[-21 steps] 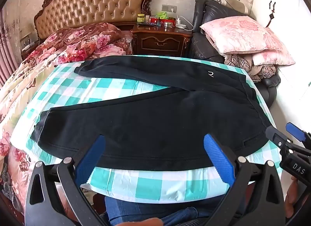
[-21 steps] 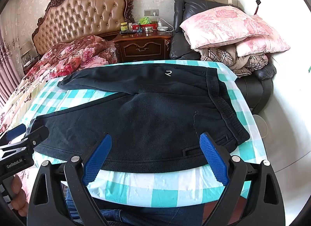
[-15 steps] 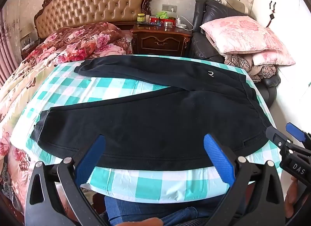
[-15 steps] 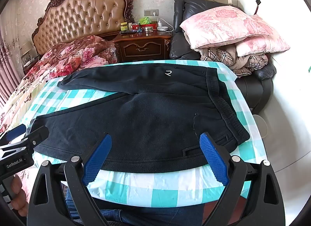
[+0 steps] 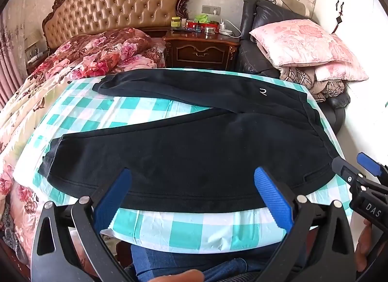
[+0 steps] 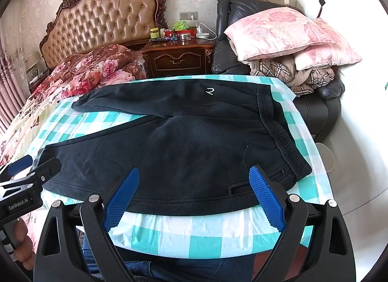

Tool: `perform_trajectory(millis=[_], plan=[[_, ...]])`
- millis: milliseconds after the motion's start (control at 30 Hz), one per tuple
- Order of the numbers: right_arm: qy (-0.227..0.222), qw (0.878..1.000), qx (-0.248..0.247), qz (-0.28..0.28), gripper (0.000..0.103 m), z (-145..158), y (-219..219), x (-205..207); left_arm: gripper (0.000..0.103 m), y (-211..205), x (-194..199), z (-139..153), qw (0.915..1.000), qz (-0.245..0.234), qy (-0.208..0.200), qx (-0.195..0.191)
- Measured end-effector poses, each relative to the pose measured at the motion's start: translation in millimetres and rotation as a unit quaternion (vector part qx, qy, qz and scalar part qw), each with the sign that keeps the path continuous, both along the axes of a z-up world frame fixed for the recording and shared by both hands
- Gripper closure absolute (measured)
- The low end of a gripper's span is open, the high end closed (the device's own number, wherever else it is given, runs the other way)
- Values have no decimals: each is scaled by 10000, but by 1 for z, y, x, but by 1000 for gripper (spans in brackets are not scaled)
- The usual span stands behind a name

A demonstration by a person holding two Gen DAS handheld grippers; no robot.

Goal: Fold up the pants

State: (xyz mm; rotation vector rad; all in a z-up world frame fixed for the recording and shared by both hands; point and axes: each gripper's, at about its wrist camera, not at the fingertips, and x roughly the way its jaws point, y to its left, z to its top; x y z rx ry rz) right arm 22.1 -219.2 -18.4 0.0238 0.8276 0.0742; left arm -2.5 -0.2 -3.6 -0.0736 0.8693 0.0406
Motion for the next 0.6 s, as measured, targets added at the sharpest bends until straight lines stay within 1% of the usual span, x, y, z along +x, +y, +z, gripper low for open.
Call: perform_trajectory(millis=[600], plan=[[1, 10000, 5, 5, 14, -1, 1, -1, 2, -3, 1, 4, 10000, -44, 8, 14]])
